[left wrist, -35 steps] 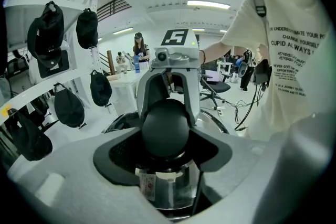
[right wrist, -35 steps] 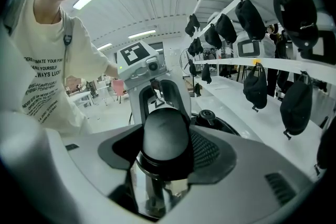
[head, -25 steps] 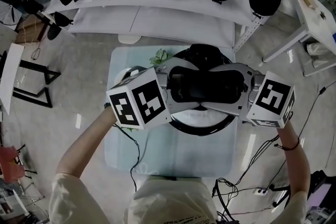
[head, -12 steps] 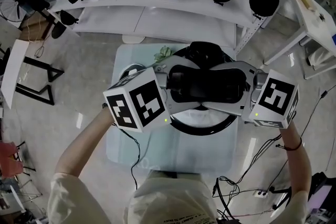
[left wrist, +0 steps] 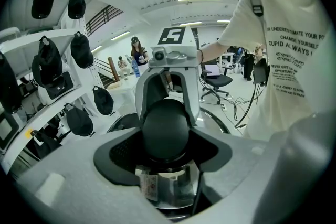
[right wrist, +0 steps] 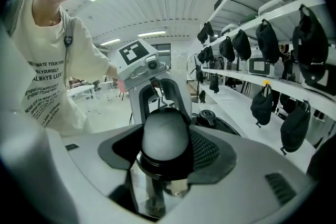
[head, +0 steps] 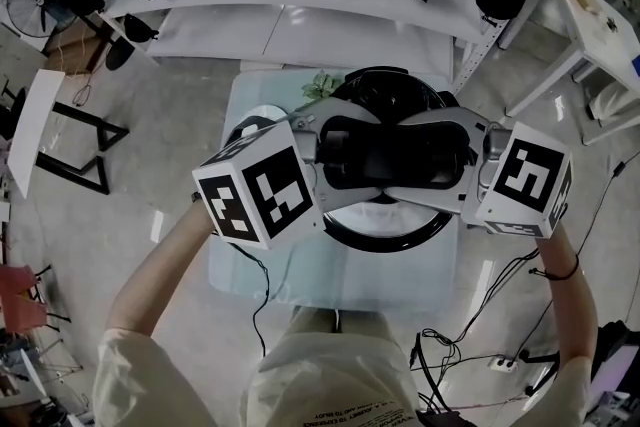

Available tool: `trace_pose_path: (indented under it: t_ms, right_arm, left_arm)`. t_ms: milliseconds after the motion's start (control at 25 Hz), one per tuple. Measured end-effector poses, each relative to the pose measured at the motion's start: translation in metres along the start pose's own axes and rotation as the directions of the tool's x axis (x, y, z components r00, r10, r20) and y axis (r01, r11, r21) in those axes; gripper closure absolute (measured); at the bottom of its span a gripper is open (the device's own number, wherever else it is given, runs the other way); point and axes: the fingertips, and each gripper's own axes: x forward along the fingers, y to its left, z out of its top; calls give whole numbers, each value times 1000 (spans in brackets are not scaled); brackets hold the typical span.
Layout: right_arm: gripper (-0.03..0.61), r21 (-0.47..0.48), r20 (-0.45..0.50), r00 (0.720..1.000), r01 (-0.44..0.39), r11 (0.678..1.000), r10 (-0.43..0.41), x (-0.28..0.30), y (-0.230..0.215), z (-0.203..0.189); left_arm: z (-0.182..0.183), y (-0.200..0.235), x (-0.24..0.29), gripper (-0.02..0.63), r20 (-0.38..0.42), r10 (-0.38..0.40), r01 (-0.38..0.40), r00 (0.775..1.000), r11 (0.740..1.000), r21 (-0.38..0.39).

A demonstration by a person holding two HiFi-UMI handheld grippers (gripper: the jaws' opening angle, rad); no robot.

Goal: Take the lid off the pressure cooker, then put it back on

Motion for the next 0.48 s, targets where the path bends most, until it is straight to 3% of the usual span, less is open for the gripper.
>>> trace_pose_path:
  t_ms: [480]
  right_arm:
    - [304, -3, -7, 1000, 16, 1000, -16, 7, 53, 8]
  left_arm:
    - [3, -50, -21, 342, -1, -9, 9, 1000, 999, 42]
